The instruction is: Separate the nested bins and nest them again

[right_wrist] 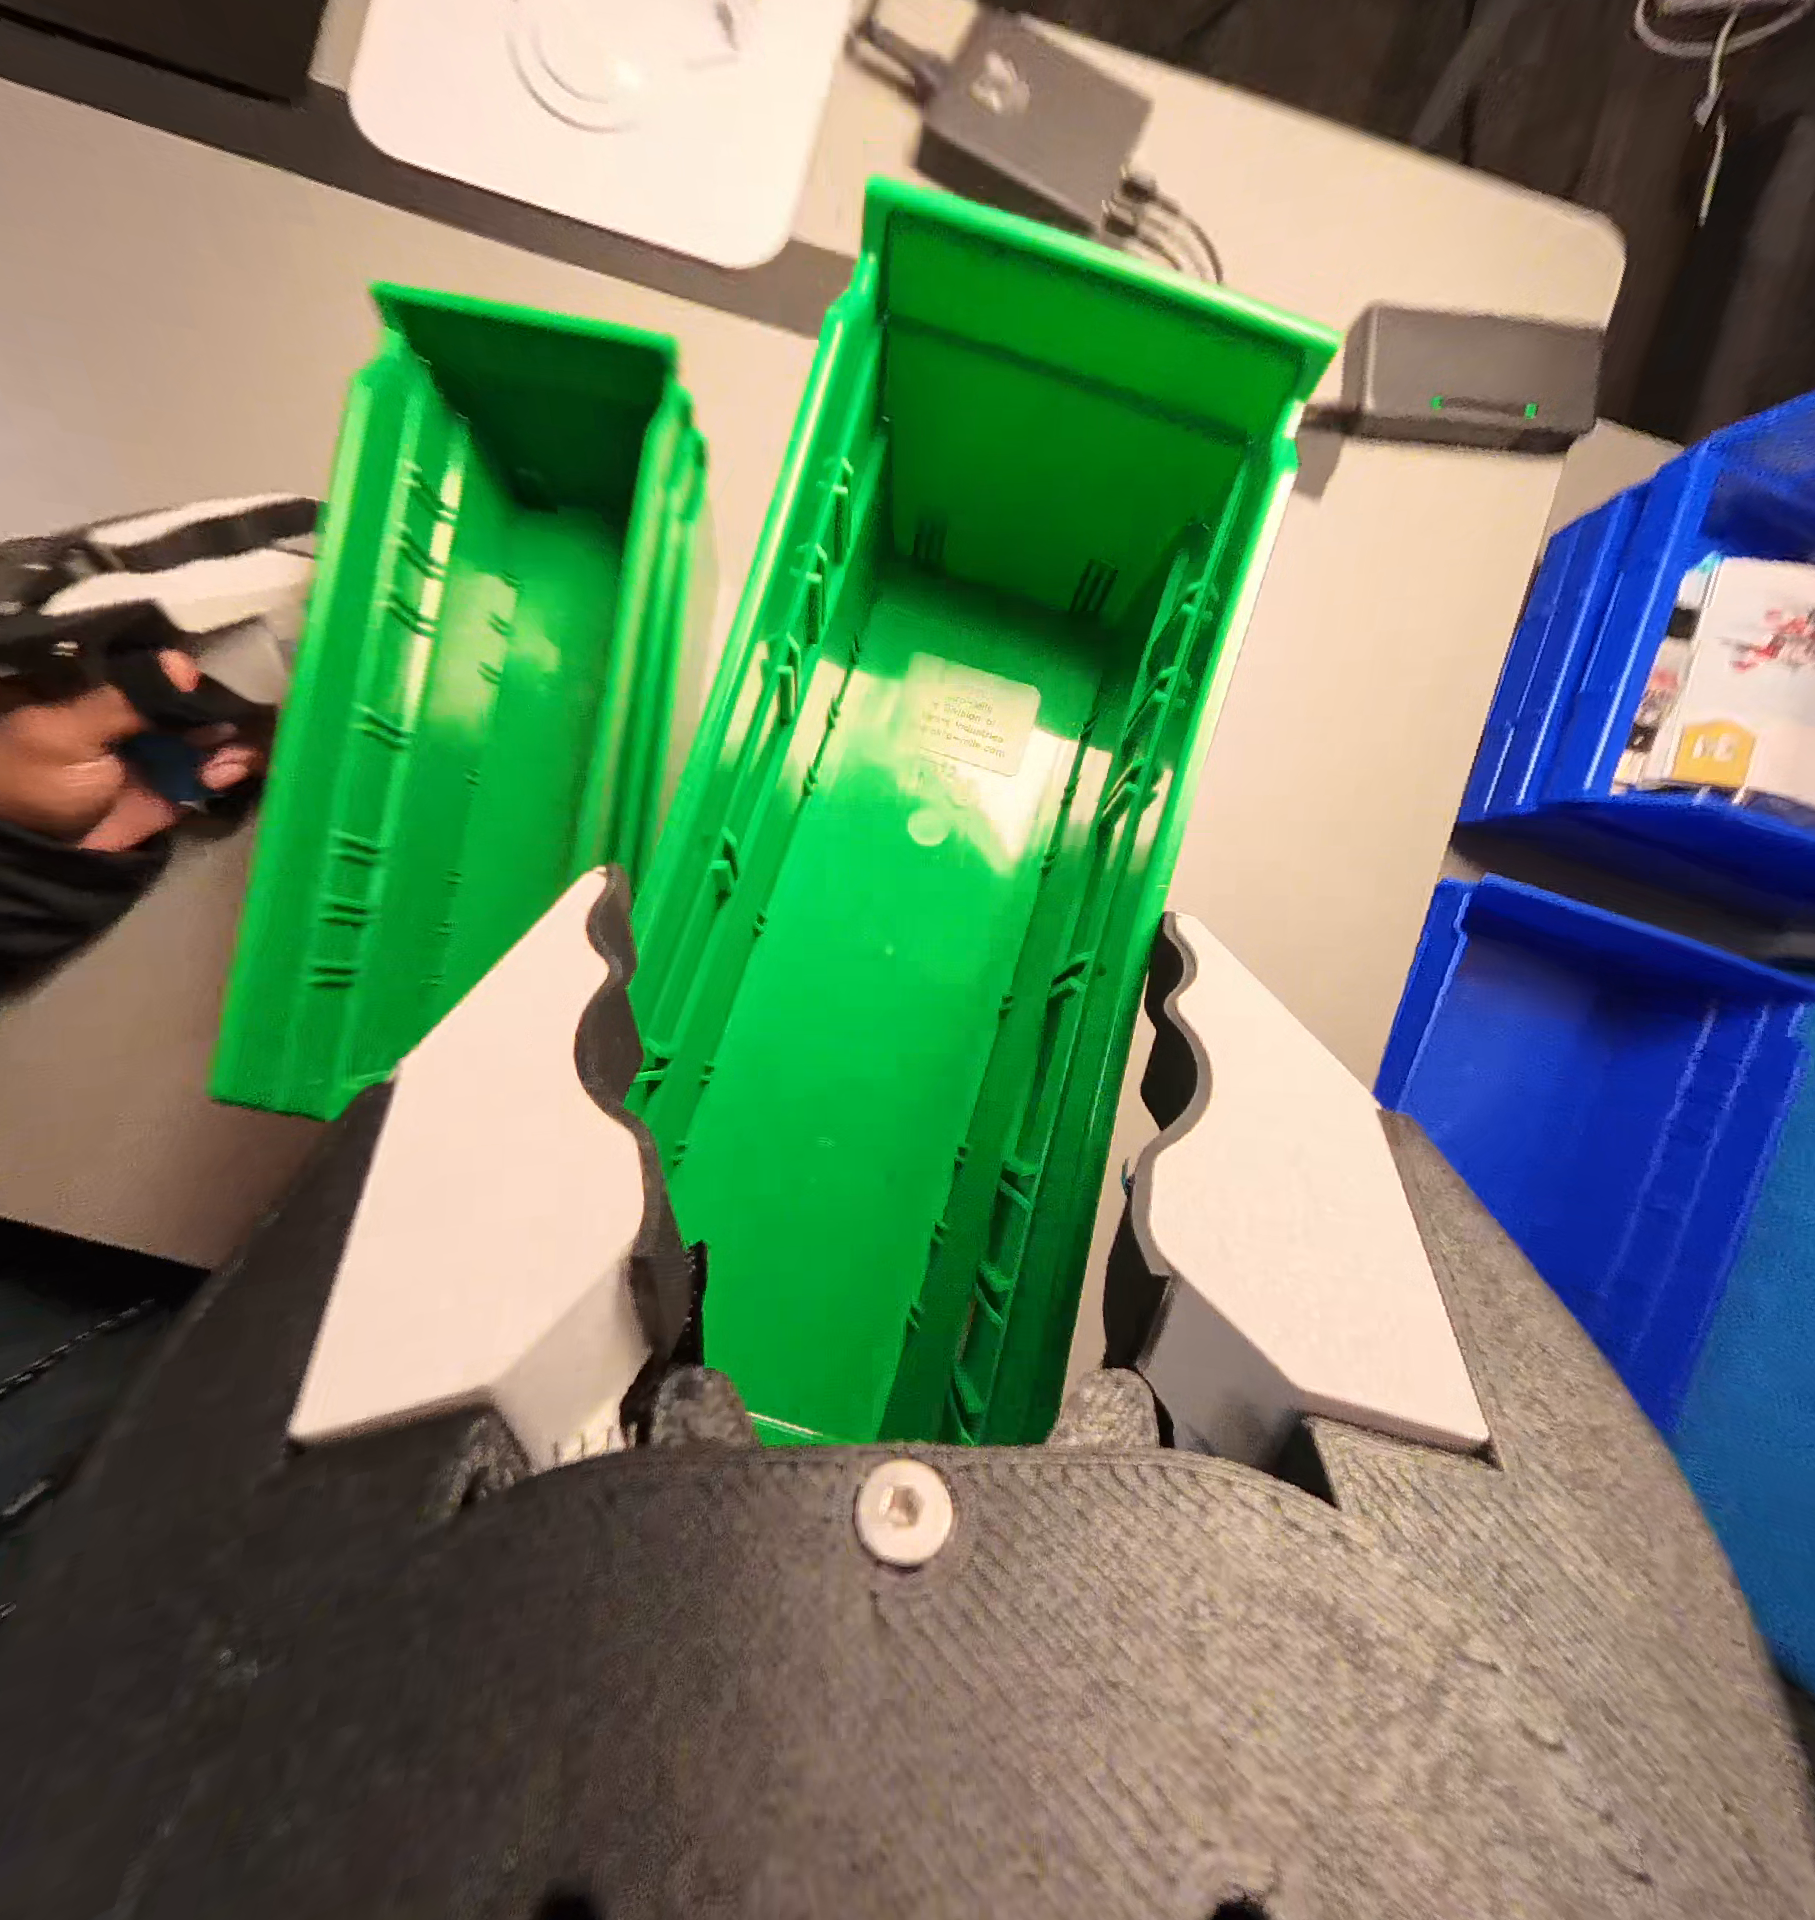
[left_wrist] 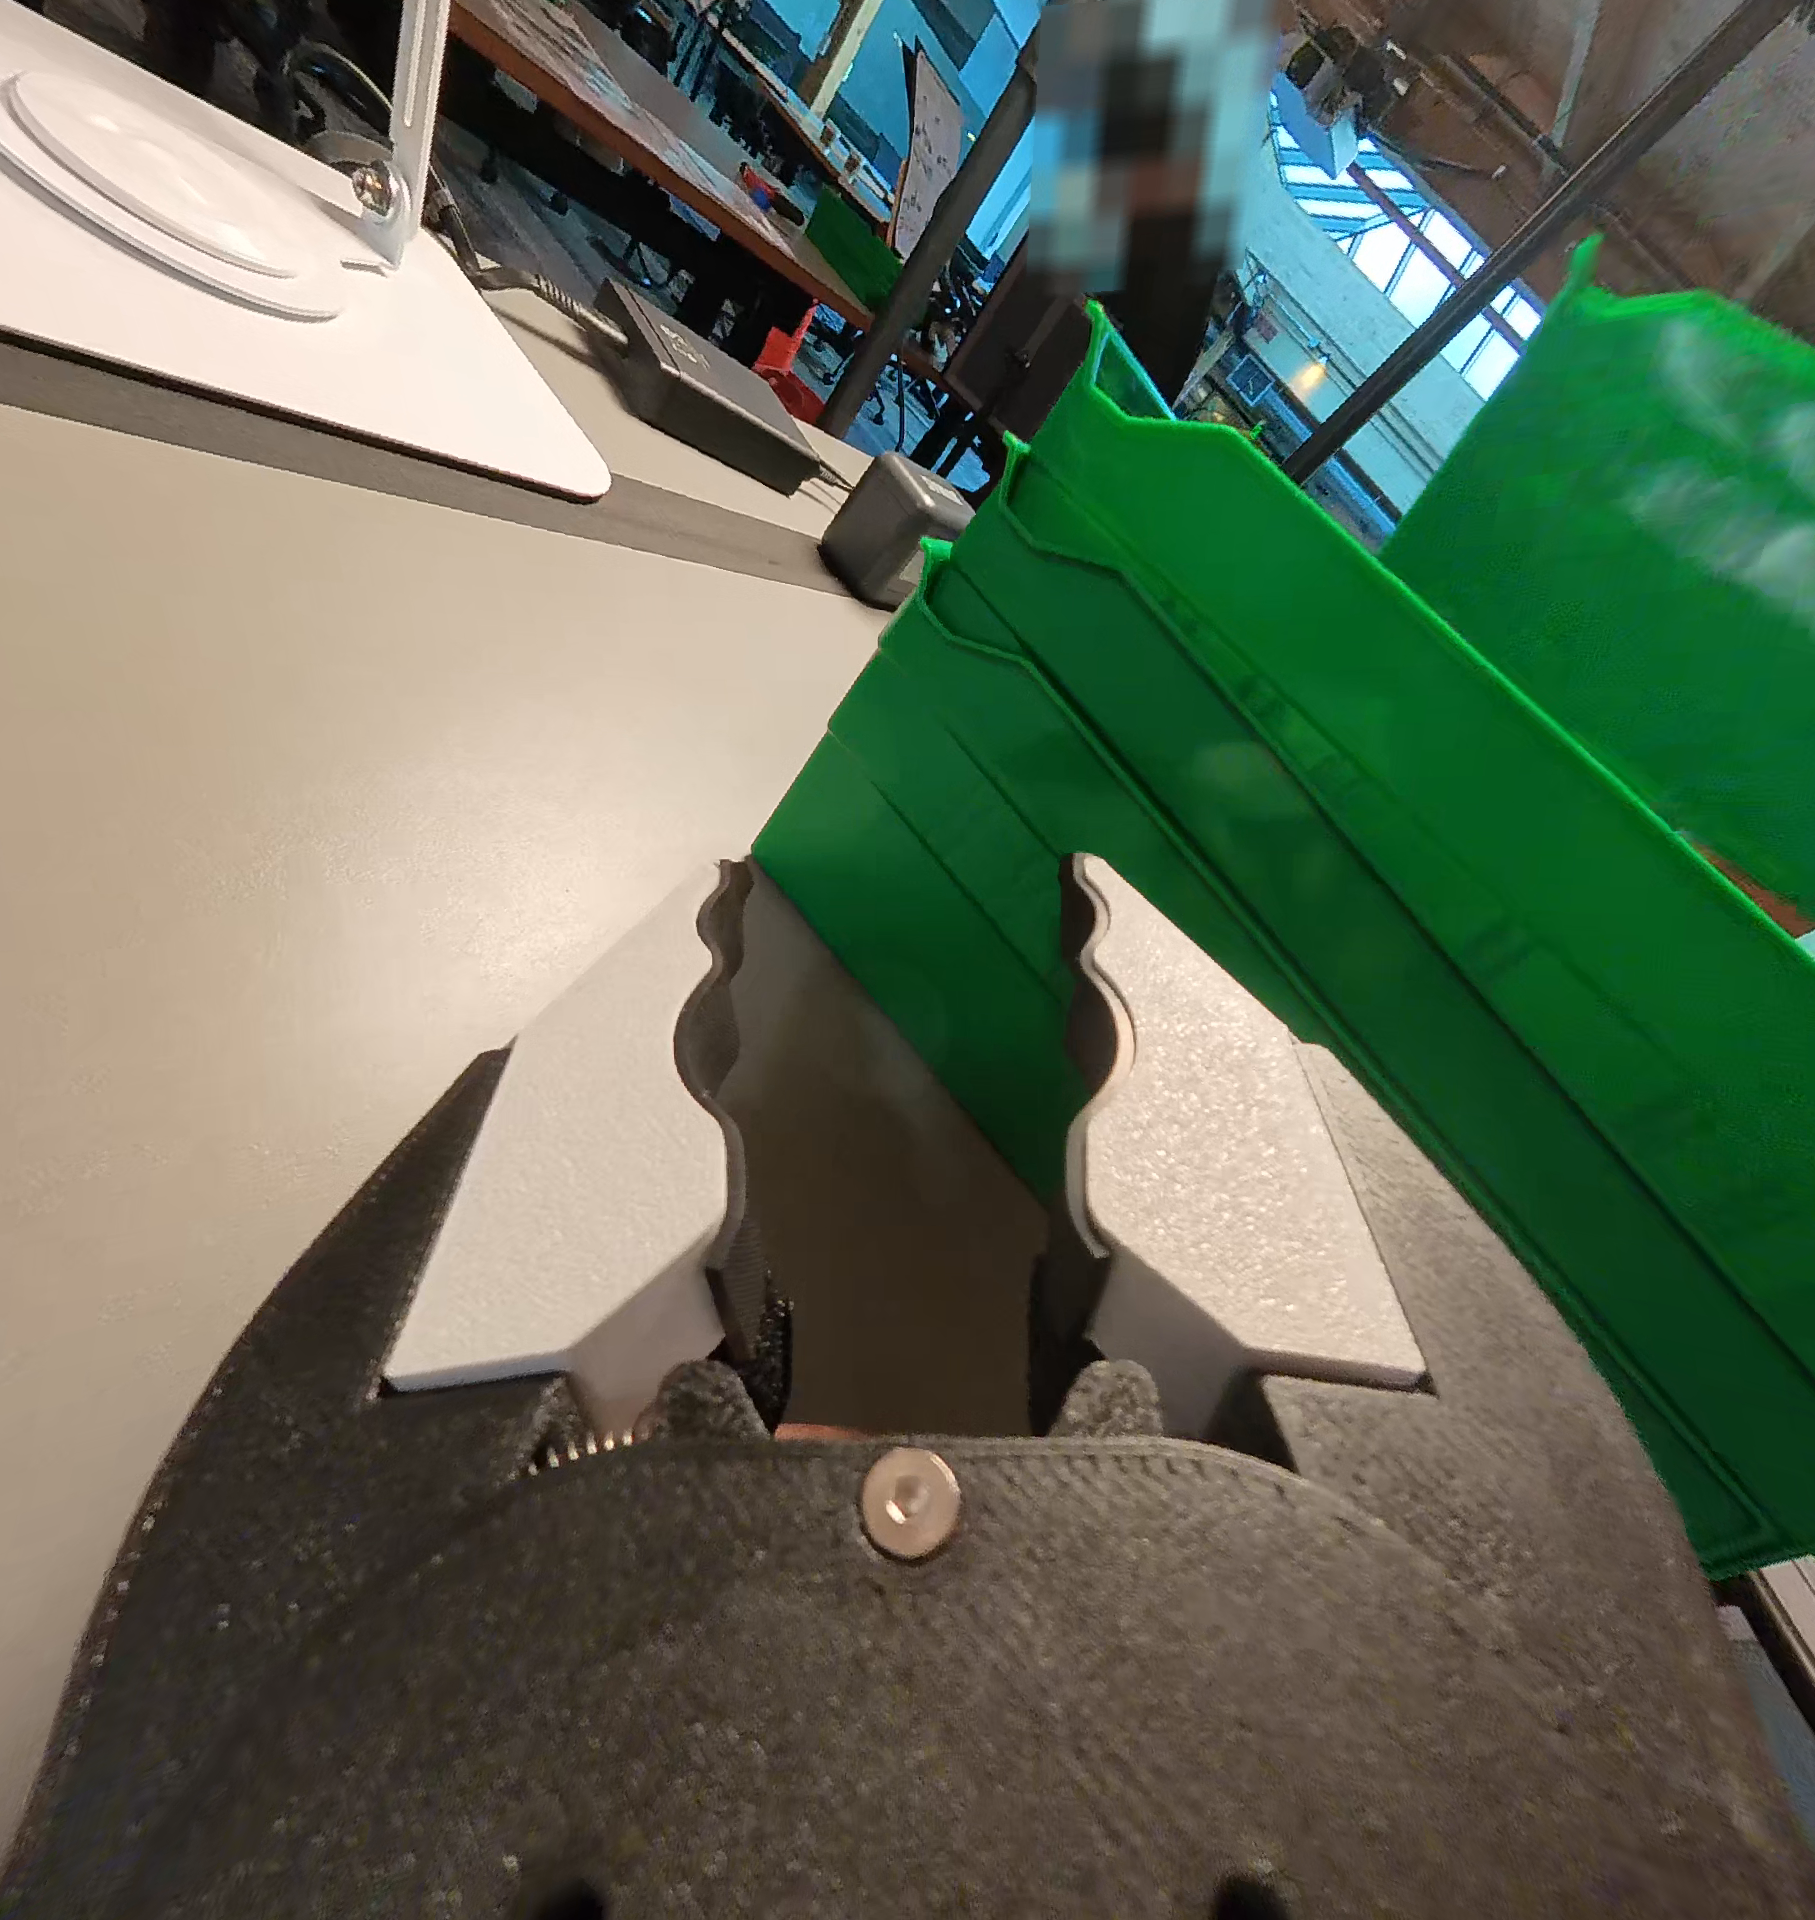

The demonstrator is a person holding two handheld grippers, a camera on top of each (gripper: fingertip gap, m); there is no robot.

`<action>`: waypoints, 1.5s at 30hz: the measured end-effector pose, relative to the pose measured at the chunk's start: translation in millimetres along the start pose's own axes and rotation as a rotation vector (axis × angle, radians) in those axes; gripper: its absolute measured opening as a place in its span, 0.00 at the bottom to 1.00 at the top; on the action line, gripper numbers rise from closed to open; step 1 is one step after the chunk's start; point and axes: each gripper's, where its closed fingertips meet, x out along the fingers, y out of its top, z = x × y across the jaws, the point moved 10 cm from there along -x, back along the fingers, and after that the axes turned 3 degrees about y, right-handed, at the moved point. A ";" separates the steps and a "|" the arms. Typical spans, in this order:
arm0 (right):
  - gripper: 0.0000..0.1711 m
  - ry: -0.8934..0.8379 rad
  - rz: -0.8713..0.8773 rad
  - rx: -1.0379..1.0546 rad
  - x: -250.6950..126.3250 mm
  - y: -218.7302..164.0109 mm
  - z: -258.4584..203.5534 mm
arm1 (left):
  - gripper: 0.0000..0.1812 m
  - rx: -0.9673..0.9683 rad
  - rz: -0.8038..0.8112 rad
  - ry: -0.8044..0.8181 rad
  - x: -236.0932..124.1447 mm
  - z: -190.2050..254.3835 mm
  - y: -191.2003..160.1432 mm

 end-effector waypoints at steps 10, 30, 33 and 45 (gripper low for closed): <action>0.59 0.044 -0.127 0.116 156.7 -90.0 69.2 | 0.35 0.064 0.057 -0.038 -9.5 7.6 -2.1; 0.79 0.313 -0.025 -0.213 127.0 -13.2 -121.8 | 0.36 0.054 0.050 -0.026 -27.2 4.8 -5.3; 0.82 0.260 -0.115 -0.236 146.7 0.1 -129.0 | 0.36 0.051 0.052 -0.029 -27.7 4.5 -5.2; 0.70 0.190 -0.268 -0.226 164.5 11.6 -130.3 | 0.36 0.059 0.049 -0.040 -27.6 5.4 -5.7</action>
